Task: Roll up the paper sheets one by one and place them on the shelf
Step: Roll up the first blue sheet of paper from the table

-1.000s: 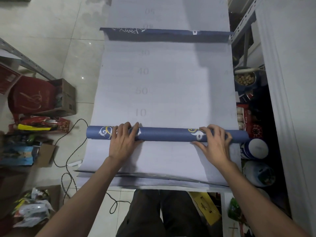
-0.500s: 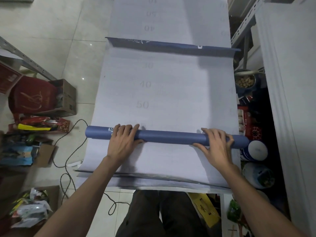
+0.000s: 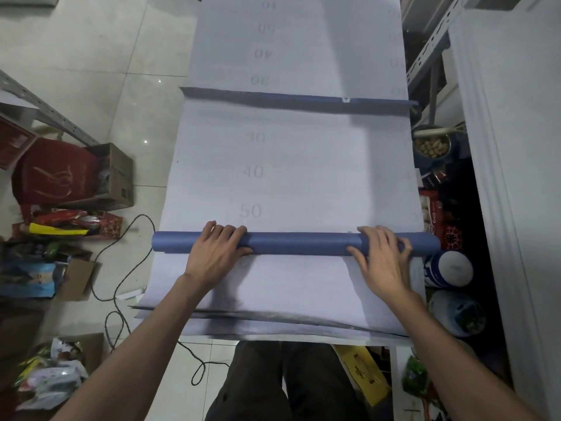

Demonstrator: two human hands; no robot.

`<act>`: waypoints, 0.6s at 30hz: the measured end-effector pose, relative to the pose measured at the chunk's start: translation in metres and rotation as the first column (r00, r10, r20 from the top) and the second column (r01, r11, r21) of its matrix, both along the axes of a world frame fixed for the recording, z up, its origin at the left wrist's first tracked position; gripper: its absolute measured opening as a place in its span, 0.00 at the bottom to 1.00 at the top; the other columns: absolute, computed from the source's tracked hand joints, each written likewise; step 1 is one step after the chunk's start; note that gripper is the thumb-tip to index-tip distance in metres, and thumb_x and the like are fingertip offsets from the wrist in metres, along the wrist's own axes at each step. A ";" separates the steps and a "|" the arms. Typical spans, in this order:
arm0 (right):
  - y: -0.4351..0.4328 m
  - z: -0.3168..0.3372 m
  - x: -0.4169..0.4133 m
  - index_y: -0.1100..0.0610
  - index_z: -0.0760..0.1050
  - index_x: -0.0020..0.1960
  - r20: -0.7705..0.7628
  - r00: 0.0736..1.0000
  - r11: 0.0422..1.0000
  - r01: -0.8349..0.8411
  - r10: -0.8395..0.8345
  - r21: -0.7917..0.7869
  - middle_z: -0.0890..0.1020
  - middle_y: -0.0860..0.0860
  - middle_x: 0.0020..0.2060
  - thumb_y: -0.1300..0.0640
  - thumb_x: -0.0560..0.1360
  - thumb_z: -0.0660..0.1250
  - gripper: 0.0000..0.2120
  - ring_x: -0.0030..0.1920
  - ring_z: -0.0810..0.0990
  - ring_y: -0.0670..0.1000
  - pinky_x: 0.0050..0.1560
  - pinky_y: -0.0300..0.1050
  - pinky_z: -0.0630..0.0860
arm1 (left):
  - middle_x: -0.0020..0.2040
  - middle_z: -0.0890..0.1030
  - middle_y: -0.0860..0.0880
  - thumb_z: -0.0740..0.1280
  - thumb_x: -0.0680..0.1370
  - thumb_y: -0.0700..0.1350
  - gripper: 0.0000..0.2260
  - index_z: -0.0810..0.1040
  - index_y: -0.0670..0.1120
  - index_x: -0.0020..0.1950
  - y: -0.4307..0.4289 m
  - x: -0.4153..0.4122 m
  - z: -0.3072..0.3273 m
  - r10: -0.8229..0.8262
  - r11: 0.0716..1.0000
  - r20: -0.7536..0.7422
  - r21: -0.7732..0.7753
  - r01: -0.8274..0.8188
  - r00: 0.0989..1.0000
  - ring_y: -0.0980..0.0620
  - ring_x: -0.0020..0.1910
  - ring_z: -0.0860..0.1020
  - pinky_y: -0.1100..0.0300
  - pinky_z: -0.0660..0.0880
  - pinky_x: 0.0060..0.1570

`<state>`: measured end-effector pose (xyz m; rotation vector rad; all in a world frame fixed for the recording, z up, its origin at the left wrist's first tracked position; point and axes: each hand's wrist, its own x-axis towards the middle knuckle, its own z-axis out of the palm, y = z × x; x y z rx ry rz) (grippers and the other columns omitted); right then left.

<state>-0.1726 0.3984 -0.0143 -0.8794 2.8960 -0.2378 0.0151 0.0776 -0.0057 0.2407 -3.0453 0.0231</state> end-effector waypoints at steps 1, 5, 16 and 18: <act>0.000 -0.001 0.001 0.54 0.73 0.68 0.001 1.000 1.000 -0.009 0.009 -0.004 0.76 0.55 0.64 0.37 0.80 0.53 0.28 0.69 0.69 0.56 0.64 0.61 0.62 | 0.51 0.82 0.42 0.57 0.82 0.58 0.22 0.78 0.42 0.60 0.001 0.001 -0.001 -0.012 1.000 0.011 0.009 0.012 1.000 0.40 0.46 0.79 0.44 0.71 0.61; -0.001 -0.004 0.005 0.53 0.68 0.73 0.023 1.000 0.999 -0.015 0.014 0.041 0.67 0.60 0.71 0.33 0.72 0.68 0.37 0.70 0.66 0.61 0.65 0.63 0.60 | 0.66 0.74 0.33 0.69 0.77 0.60 0.29 0.75 0.42 0.71 0.002 0.005 -0.002 0.029 1.000 0.101 -0.012 -0.027 0.994 0.33 0.63 0.75 0.37 0.71 0.65; 0.006 0.000 -0.001 0.56 0.73 0.69 0.004 1.000 1.000 -0.019 0.020 -0.001 0.72 0.57 0.70 0.39 0.79 0.55 0.27 0.73 0.66 0.58 0.67 0.61 0.60 | 0.54 0.80 0.39 0.55 0.83 0.56 0.22 0.78 0.40 0.61 -0.015 0.004 0.001 -0.046 0.998 0.079 0.043 0.042 0.996 0.38 0.49 0.79 0.43 0.70 0.63; 0.002 0.000 0.002 0.53 0.68 0.73 0.017 1.000 1.000 0.017 -0.017 0.025 0.66 0.57 0.72 0.37 0.78 0.59 0.29 0.73 0.63 0.59 0.67 0.62 0.59 | 0.61 0.76 0.35 0.59 0.82 0.58 0.25 0.76 0.39 0.67 -0.011 0.004 0.000 0.005 1.000 0.105 0.008 -0.005 0.994 0.35 0.54 0.75 0.40 0.69 0.62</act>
